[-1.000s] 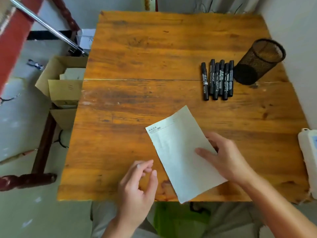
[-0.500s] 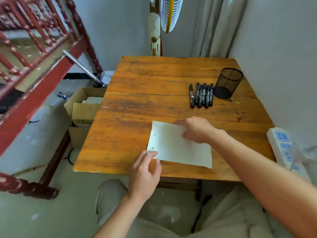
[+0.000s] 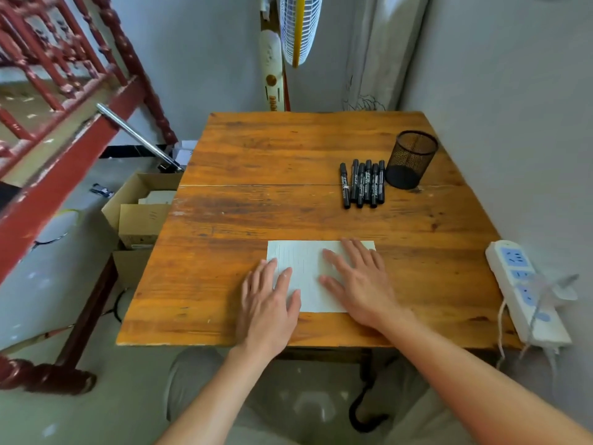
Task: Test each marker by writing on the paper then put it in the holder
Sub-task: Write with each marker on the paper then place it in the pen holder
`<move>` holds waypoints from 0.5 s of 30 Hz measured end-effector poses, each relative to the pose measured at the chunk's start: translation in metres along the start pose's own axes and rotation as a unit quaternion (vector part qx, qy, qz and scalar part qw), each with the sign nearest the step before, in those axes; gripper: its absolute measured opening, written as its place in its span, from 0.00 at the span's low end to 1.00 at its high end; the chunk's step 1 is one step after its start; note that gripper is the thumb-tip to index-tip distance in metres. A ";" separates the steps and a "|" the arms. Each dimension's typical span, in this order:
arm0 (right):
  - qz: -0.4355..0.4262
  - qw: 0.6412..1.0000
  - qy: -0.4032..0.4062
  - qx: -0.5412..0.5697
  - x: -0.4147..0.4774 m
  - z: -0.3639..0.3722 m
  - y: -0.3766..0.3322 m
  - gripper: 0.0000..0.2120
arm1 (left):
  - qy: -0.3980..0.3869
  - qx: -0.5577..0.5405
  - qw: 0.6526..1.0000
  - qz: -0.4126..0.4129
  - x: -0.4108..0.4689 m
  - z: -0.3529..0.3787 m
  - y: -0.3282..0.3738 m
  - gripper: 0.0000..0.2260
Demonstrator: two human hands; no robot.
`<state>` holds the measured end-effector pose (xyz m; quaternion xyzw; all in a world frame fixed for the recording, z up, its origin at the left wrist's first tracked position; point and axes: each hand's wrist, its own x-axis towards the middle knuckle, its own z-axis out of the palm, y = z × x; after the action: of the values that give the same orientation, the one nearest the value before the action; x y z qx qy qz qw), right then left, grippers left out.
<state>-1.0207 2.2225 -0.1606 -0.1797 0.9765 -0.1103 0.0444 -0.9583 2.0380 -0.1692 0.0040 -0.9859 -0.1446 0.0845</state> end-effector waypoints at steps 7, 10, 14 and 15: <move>-0.001 1.000 0.013 -0.004 0.013 -0.013 0.007 0.28 | -0.020 0.016 1.000 0.004 0.005 -0.001 0.002 0.24; 0.019 0.993 0.105 0.056 0.044 -0.036 0.011 0.23 | -0.028 0.014 0.999 0.005 0.005 -0.001 0.003 0.23; 0.093 0.980 0.157 0.082 0.108 -0.070 0.018 0.14 | -0.030 0.011 0.999 0.001 0.004 -0.001 0.003 0.22; 0.106 0.980 0.156 0.070 0.122 -0.075 0.019 0.13 | -0.031 0.010 0.999 -0.001 0.005 -0.001 0.003 0.22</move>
<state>-1.1502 2.2113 -0.0976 -0.0526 0.9748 -0.1999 -0.0844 -0.9627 2.0401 -0.1668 0.0011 -0.9895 -0.1344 0.0541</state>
